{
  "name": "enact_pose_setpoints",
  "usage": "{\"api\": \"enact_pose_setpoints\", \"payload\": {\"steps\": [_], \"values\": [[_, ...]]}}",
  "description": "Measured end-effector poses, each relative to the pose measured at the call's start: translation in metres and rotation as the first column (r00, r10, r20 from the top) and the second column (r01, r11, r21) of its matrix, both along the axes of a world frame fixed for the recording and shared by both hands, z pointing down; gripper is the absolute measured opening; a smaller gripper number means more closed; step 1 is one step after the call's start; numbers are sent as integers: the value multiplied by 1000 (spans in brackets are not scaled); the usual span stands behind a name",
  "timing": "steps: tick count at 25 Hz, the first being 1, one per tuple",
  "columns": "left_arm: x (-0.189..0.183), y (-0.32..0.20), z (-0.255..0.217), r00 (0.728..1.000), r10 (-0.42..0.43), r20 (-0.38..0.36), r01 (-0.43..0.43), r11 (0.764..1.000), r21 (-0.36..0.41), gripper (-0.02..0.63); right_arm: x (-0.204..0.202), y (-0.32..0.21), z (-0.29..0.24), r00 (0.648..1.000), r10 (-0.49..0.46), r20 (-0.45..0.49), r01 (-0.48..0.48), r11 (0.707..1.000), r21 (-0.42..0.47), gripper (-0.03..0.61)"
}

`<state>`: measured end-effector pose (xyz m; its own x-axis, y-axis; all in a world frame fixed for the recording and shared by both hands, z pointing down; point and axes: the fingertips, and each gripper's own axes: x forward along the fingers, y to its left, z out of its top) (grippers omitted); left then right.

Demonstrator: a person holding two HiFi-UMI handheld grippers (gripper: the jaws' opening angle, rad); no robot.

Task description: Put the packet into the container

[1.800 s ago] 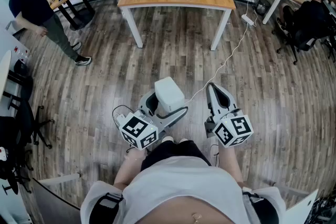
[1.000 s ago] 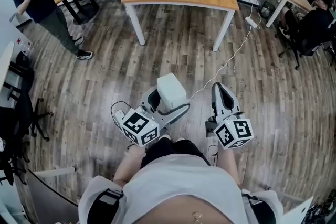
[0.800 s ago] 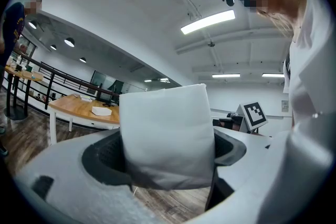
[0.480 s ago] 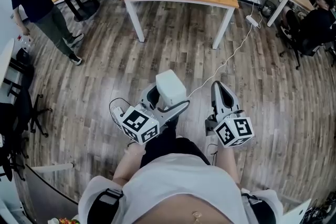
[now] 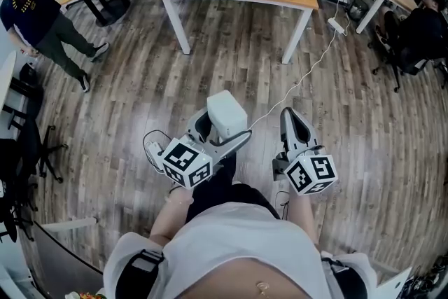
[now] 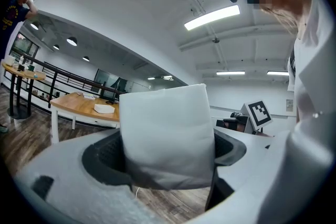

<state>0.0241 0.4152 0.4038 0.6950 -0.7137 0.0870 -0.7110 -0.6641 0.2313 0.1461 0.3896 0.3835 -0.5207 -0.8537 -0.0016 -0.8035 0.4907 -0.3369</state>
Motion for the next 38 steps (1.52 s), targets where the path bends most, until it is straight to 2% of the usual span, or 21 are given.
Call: {"api": "enact_pose_setpoints", "payload": {"steps": [10, 24, 38], "values": [[-9, -61, 7, 1000, 17, -8, -17, 1000, -8, 454, -16, -66, 10, 1000, -5, -6, 4, 999, -36, 11], [-41, -182, -5, 999, 43, -12, -43, 999, -7, 454, -54, -187, -4, 1000, 5, -30, -6, 999, -32, 11], [-62, -269, -6, 997, 78, -26, -78, 997, -4, 454, -74, -272, -8, 999, 42, -32, -43, 999, -25, 11]]}}
